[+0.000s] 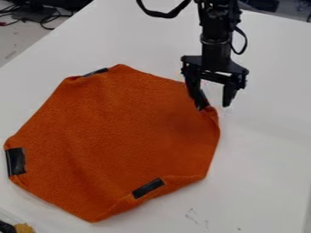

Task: Fold the cloth from top right to bottom left

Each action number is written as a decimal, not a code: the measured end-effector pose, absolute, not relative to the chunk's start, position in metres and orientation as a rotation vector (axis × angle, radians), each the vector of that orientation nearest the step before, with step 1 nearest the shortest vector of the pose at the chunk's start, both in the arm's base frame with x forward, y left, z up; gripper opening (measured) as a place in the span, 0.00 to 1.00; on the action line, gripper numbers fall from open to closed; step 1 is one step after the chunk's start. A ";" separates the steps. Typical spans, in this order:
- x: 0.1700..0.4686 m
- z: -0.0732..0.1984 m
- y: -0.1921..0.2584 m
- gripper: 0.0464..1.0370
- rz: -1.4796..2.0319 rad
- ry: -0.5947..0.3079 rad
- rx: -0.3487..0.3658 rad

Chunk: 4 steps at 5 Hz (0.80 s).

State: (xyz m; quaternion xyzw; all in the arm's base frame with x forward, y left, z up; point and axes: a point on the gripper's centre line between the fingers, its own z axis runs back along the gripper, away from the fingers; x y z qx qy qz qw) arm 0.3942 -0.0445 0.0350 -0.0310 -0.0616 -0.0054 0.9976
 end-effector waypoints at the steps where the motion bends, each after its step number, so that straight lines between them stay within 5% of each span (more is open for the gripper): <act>1: 0.404 0.041 -0.041 0.96 -0.020 -0.163 -0.057; 4: 0.400 0.008 -0.030 0.95 0.067 -0.139 -0.141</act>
